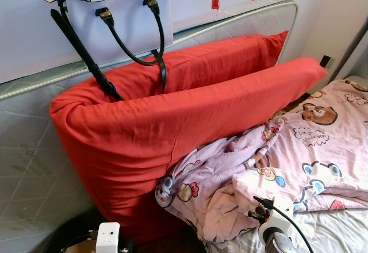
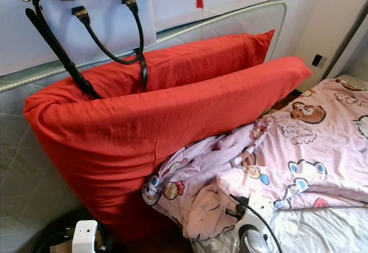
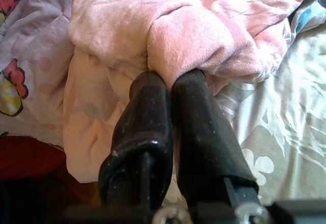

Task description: Clean up the room

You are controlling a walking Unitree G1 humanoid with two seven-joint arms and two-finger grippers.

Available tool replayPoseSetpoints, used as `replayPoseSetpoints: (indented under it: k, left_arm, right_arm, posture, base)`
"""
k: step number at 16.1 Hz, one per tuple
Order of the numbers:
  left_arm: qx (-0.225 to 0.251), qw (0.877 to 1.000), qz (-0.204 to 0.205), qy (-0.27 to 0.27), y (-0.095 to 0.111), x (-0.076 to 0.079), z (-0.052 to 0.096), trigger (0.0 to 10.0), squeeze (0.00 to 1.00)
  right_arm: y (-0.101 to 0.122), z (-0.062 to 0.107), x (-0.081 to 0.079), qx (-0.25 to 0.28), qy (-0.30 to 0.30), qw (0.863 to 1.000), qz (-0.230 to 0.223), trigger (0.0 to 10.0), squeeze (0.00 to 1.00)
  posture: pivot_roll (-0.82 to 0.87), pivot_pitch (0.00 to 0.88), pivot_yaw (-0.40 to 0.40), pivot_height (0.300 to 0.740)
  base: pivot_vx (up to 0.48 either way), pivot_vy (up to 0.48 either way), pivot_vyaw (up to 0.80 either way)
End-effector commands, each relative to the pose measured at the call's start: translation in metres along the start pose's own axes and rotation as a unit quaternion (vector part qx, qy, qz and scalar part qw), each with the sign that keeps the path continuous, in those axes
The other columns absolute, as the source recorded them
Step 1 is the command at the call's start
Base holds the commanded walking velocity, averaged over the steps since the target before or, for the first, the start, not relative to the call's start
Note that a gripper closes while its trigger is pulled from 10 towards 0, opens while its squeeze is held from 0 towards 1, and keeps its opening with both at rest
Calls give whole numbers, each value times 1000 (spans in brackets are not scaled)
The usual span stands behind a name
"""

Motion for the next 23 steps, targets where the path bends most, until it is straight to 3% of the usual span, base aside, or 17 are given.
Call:
replayPoseSetpoints:
  k: [1, 5, 23]
  left_arm:
    - [-12, 1000, -6, 4, -6, -4, 2, 10000, 0]
    - [-15, 1000, -7, 3, -7, -4, 3, 10000, 0]
    - [-18, 1000, -16, -4, -9, -1, 3, 10000, 0]
  right_arm:
    - [-4, 1, 0, -6, -3, 1000, -2, 10000, 0]
    - [-4, 1, 0, -6, -3, 1000, -2, 10000, 0]
    - [13, -1, 4, 39, -29, 999, -10, 10000, 0]
  posture:
    - [43, 0, -8, 740]
    - [43, 0, -8, 740]
    - [44, 0, -6, 740]
  base:
    - [0, 0, 0]
    - [0, 0, 0]
    - [-259, 0, 0]
Point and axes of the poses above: a point about 5 cm out from each wrist's last joint towards the gripper, its own z axis pointing back from the gripper into the wrist, its own y axis along the axis of the wrist's last joint, x = y × z, the point moved 2 cm from there along -z, pointing out of the wrist towards the gripper, and after that the axes turned 15 degrees about z, right-handed, at the moved point
